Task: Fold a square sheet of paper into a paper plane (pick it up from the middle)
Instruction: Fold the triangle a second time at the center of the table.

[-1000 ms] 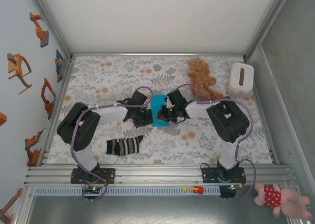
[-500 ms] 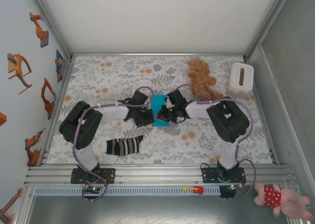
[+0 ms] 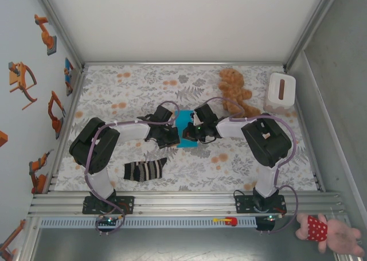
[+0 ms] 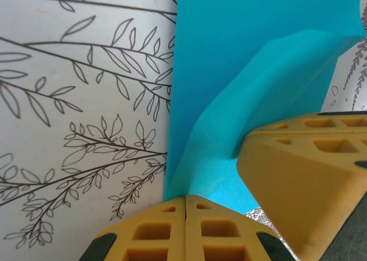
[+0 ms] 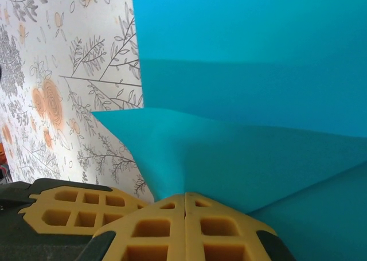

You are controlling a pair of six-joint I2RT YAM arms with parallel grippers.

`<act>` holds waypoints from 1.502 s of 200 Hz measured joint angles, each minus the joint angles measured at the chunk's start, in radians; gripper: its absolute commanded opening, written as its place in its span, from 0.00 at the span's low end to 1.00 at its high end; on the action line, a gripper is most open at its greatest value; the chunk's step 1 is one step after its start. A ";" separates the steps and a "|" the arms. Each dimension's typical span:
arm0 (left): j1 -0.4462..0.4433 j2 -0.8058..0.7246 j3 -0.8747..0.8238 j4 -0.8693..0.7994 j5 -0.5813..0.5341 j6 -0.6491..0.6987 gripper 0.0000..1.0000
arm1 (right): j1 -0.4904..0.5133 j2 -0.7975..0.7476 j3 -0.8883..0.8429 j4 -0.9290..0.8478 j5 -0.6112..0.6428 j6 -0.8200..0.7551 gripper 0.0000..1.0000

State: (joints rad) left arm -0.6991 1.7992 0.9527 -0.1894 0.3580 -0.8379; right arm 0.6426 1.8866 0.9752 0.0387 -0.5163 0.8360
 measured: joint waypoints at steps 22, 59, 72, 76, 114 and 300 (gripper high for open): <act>0.000 0.000 0.000 -0.001 0.000 0.000 0.00 | 0.011 0.000 0.000 0.002 -0.001 0.000 0.00; 0.000 0.000 0.000 -0.002 -0.003 0.000 0.00 | 0.014 0.019 0.015 -0.020 0.005 -0.012 0.00; 0.000 0.000 0.001 -0.005 -0.005 0.000 0.00 | 0.013 0.024 0.029 -0.038 0.011 -0.023 0.00; 0.000 0.000 0.001 -0.005 -0.006 0.000 0.00 | 0.013 0.025 0.032 -0.043 0.013 -0.024 0.00; 0.000 0.000 0.001 -0.007 -0.009 0.000 0.00 | -0.035 0.026 0.047 -0.069 0.030 -0.050 0.00; 0.000 -0.055 0.029 -0.042 -0.021 0.005 0.16 | -0.183 -0.101 0.106 -0.150 0.111 -0.154 0.00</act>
State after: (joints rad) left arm -0.6991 1.7439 0.9821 -0.2310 0.3370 -0.8333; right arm 0.4591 1.7859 1.0817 -0.1116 -0.4053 0.6819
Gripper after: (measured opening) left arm 0.131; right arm 0.049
